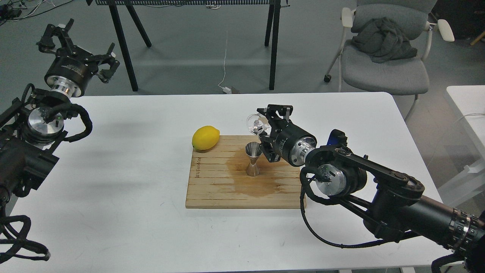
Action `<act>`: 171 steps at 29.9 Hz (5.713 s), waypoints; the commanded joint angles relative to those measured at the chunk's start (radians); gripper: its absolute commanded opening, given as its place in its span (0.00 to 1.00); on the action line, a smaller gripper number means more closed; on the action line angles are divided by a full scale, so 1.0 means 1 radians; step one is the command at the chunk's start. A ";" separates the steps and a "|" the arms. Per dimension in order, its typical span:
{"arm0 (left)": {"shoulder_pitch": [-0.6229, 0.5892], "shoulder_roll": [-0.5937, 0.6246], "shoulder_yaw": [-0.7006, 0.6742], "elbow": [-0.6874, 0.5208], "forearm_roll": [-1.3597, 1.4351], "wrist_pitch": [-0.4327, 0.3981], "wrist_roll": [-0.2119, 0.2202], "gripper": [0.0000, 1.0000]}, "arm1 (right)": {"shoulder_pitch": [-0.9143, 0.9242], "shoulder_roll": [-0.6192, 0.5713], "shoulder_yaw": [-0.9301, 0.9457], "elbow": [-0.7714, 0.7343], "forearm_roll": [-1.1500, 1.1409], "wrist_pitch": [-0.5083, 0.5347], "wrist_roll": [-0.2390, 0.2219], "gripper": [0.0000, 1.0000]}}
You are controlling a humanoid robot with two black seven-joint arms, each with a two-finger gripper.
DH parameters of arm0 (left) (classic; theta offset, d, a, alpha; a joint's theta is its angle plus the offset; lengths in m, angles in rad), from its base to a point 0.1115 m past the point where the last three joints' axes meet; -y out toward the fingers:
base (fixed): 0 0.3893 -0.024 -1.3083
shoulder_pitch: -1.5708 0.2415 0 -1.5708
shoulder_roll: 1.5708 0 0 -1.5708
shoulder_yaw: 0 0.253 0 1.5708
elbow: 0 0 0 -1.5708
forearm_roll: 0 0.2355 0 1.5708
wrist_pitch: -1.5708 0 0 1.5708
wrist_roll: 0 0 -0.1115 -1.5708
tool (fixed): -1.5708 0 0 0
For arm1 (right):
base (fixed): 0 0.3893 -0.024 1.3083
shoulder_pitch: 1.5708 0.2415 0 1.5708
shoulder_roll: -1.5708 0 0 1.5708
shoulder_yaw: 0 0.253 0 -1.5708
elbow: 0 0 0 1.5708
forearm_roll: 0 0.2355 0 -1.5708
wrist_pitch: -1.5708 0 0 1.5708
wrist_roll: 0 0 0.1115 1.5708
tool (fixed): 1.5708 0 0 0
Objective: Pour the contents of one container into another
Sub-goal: 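Tilt the glass with the right gripper to pour into the jigger, then tilt the glass upright and raise it away from the jigger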
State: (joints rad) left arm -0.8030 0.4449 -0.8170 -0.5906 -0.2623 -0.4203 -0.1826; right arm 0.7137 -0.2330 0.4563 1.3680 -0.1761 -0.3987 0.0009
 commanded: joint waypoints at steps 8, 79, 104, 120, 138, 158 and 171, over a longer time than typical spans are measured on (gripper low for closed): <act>-0.001 -0.009 0.002 0.000 0.000 0.000 -0.012 1.00 | 0.029 -0.016 -0.065 0.000 -0.112 -0.029 -0.013 0.33; 0.001 -0.012 0.006 0.003 0.000 -0.002 -0.020 1.00 | 0.150 -0.060 -0.284 0.023 -0.362 -0.045 0.011 0.32; 0.001 -0.017 0.006 0.003 0.000 -0.002 -0.020 1.00 | 0.240 -0.065 -0.441 0.020 -0.431 -0.069 0.019 0.32; 0.004 -0.018 0.004 0.003 0.000 -0.003 -0.024 1.00 | 0.305 -0.063 -0.531 0.017 -0.479 -0.090 0.031 0.31; 0.002 -0.011 0.001 0.003 -0.002 -0.028 -0.023 1.00 | 0.291 -0.095 -0.492 0.019 -0.447 -0.090 0.027 0.31; -0.035 0.003 0.012 0.000 0.000 -0.018 -0.012 1.00 | 0.026 -0.233 0.036 0.117 -0.218 -0.090 0.016 0.32; -0.036 -0.005 0.010 -0.008 0.002 -0.017 -0.012 1.00 | -0.292 -0.232 0.482 0.131 0.010 0.053 0.007 0.32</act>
State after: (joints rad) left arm -0.8387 0.4369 -0.8072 -0.5964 -0.2623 -0.4374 -0.1964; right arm 0.5043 -0.4650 0.8138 1.5050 -0.2441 -0.4340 0.0156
